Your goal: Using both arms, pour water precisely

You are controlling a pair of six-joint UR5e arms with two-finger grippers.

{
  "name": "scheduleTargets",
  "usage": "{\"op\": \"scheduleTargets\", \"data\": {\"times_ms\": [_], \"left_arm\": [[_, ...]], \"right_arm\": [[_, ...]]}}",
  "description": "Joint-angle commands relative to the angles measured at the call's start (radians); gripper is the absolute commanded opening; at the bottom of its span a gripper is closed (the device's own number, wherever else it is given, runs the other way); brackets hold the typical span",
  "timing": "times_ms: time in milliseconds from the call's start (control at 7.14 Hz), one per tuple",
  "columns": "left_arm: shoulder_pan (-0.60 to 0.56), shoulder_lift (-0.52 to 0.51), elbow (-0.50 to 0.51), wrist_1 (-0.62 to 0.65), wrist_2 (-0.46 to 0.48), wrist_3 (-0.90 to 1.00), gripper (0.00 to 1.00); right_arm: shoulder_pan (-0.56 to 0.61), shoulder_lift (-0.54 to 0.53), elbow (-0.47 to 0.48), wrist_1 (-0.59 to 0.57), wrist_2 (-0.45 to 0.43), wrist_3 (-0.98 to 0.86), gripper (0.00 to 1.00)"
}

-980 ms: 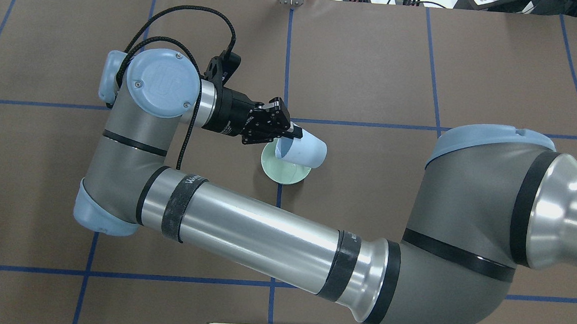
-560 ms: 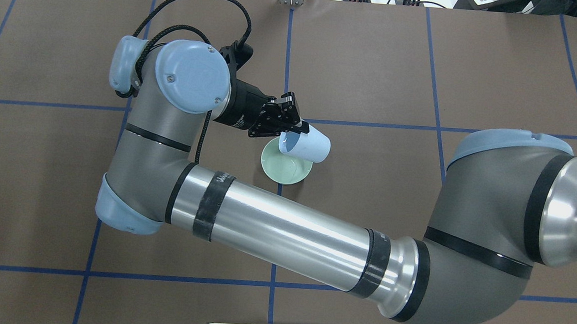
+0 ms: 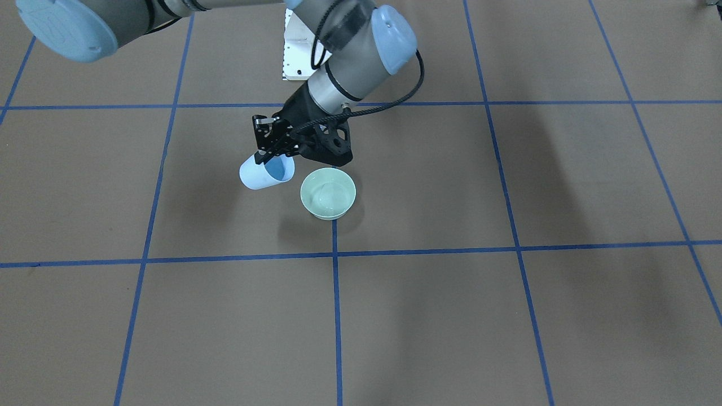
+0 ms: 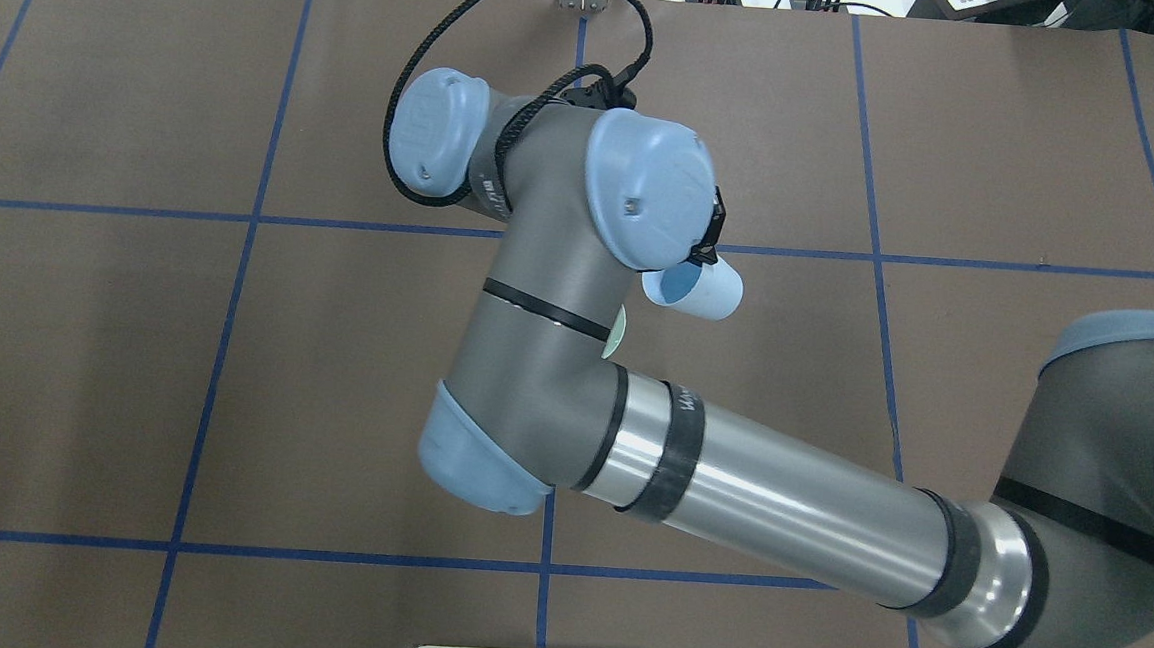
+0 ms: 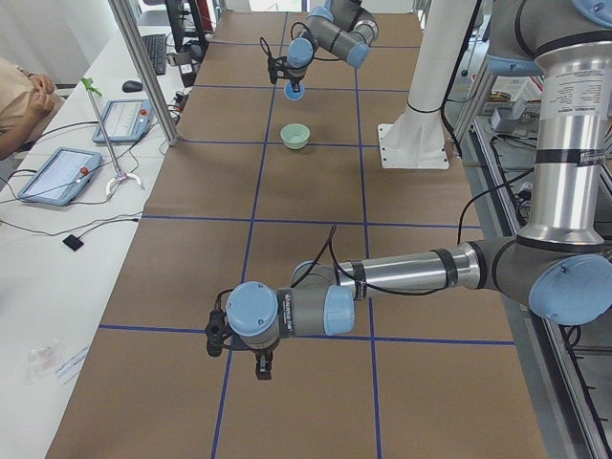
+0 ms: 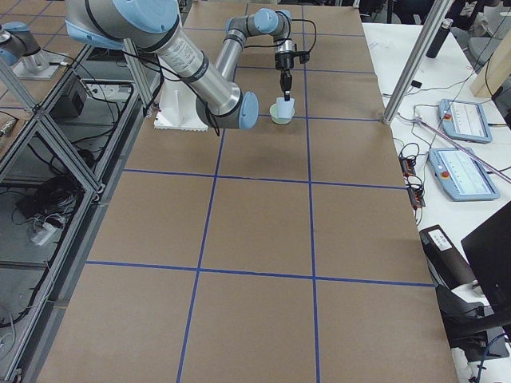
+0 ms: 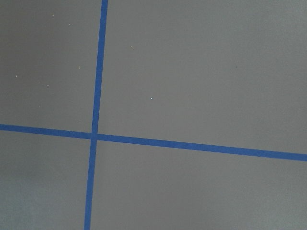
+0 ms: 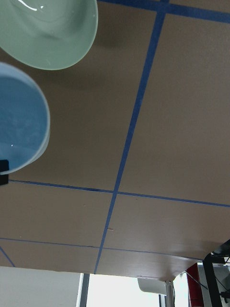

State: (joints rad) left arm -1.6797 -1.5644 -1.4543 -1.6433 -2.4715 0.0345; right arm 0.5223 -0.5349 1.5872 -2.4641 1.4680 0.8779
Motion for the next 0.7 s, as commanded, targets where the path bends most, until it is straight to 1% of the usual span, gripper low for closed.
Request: {"op": "scheduleTargets", "data": {"times_ms": [0,140,280,560], "left_arm": [[0.000,-0.014,-0.015,0.003,-0.001,-0.010,1.00],[0.002,-0.022,-0.017,0.004,-0.001,-0.011,1.00],[0.002,-0.026,-0.017,0.004,-0.001,-0.011,1.00],[0.002,-0.026,-0.027,0.002,-0.023,-0.011,1.00]], "right_arm": [[0.013,-0.258,0.289,0.161,0.002,-0.043,0.00],[0.016,-0.331,0.362,0.219,0.003,-0.060,0.00],[0.022,-0.352,0.396,0.232,0.006,-0.062,0.00],[0.031,-0.379,0.434,0.254,0.063,-0.043,0.00]]}}
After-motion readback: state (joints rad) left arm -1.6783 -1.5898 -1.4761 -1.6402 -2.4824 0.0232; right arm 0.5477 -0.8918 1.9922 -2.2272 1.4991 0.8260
